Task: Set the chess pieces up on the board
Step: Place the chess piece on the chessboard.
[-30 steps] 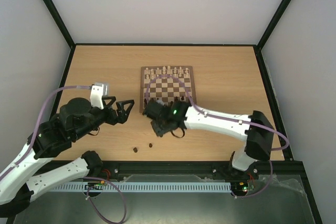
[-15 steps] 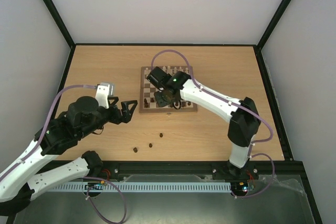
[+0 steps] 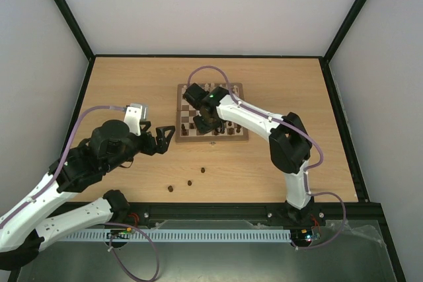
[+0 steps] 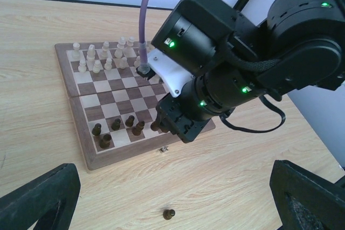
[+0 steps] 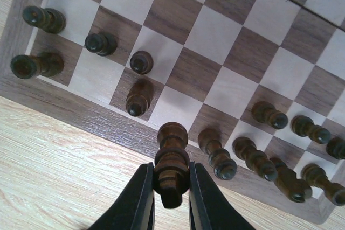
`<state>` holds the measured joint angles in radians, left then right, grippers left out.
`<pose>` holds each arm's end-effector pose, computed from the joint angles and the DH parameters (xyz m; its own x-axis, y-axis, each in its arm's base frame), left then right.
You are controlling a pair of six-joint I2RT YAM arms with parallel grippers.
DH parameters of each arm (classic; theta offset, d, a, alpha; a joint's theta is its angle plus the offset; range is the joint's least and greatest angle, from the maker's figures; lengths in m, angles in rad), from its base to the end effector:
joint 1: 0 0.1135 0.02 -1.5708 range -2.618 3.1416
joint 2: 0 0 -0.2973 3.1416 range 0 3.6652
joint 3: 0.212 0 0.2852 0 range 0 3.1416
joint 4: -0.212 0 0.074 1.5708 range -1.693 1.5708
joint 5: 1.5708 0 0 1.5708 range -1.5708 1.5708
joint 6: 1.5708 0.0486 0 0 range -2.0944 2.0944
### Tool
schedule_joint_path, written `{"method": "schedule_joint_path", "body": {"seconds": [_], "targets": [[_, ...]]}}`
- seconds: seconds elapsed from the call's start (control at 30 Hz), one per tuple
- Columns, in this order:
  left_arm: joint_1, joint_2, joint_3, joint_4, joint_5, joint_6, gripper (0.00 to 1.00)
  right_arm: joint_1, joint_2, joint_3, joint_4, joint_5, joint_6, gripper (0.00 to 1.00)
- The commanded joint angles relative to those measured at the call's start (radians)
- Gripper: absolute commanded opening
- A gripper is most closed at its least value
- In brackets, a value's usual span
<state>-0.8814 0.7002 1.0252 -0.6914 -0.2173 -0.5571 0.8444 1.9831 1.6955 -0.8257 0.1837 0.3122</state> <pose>0.1042 -0.1099 0.4075 -0.5241 -0.1759 -0.8333 0.4104 0.8052 -0.4281 0.3237 0.3509 0.2551 -0.7764 -0.4192 -0.4707 -0.4654 0.8849 -0.0203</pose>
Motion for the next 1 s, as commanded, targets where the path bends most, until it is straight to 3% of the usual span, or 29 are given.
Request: {"method": "schedule_joint_path", "body": {"seconds": [0.0,0.97], "targets": [[-0.001,0.005,-0.020,0.032,-0.017,0.010,1.00,-0.004,0.039,0.041,-0.050,-0.024,-0.030,0.04],[-0.001,0.013,-0.027,0.034,-0.016,0.011,0.99,-0.035,0.085,0.009,-0.007,-0.035,-0.032,0.09]]}}
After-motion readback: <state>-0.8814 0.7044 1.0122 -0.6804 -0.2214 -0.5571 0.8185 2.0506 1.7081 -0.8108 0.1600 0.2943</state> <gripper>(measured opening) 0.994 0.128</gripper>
